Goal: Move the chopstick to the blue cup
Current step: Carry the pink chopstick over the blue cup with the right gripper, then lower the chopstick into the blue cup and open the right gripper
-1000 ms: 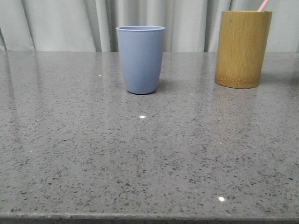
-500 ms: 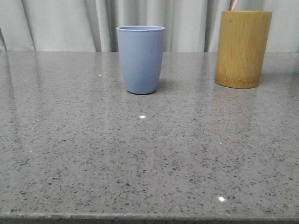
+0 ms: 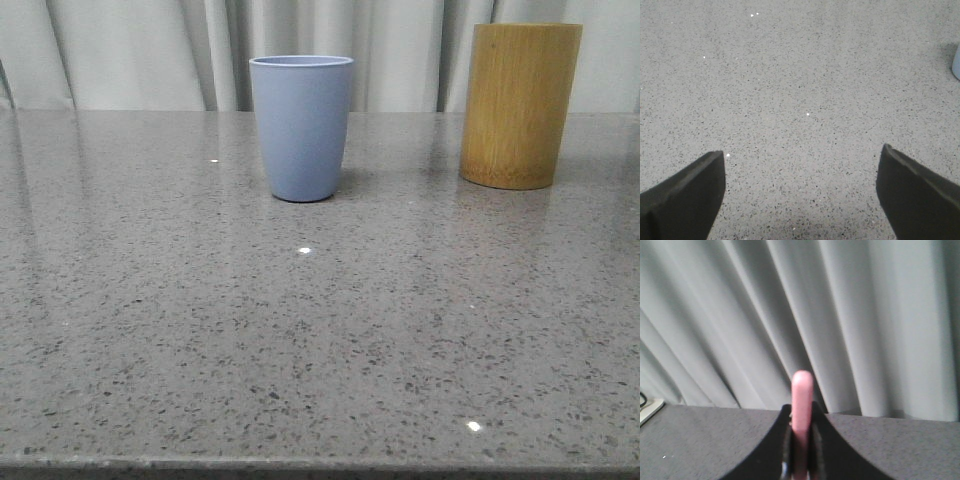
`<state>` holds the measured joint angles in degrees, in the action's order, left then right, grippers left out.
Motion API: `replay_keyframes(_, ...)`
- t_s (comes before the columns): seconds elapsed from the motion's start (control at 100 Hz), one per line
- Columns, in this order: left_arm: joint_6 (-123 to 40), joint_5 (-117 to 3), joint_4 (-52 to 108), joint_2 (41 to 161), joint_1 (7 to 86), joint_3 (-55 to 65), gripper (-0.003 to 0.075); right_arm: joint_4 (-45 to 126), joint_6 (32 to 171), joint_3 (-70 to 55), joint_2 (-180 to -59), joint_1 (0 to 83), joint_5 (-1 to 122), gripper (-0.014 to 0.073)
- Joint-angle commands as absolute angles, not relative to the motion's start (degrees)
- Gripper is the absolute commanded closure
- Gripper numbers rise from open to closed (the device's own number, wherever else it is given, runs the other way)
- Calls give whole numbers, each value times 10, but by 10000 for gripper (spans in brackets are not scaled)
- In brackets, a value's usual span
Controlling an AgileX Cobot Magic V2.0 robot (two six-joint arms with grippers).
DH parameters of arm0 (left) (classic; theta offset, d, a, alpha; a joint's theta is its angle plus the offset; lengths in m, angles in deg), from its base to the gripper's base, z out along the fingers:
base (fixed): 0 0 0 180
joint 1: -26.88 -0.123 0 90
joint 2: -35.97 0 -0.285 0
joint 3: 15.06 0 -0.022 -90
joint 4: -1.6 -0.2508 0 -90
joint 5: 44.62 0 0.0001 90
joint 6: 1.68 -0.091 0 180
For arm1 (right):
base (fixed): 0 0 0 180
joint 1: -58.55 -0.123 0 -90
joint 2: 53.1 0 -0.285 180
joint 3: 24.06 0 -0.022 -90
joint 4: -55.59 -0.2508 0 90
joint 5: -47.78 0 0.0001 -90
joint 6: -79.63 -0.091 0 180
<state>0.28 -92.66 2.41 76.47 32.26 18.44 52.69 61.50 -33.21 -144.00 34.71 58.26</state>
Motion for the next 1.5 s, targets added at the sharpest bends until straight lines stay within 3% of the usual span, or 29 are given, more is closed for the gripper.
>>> replay_keyframes(0.0, 9, -888, 24, 766, 320, 171, 122, 526, 616, -352, -1441, 325, 524, 622)
replay_keyframes(0.44, 9, -900, 24, 766, 320, 171, 122, 526, 616, -352, -1532, 284, 545, 601)
replay_keyframes(0.56, 9, -900, 24, 766, 320, 171, 122, 526, 616, -352, -1536, 284, 558, 480)
replay_keyframes(0.71, 9, -900, 24, 766, 320, 171, 122, 526, 616, -352, -1536, 284, 565, 265)
replay_keyframes(0.8, 9, -900, 24, 766, 320, 171, 122, 526, 616, -352, -1536, 284, 565, 198)
replay_keyframes(1.19, 9, -902, 24, 766, 320, 171, 122, 617, 617, -347, -1450, 315, 646, 190)
replay_keyframes(1.49, 9, -904, 24, 766, 320, 171, 121, 679, 617, -211, -1291, 379, 689, 190)
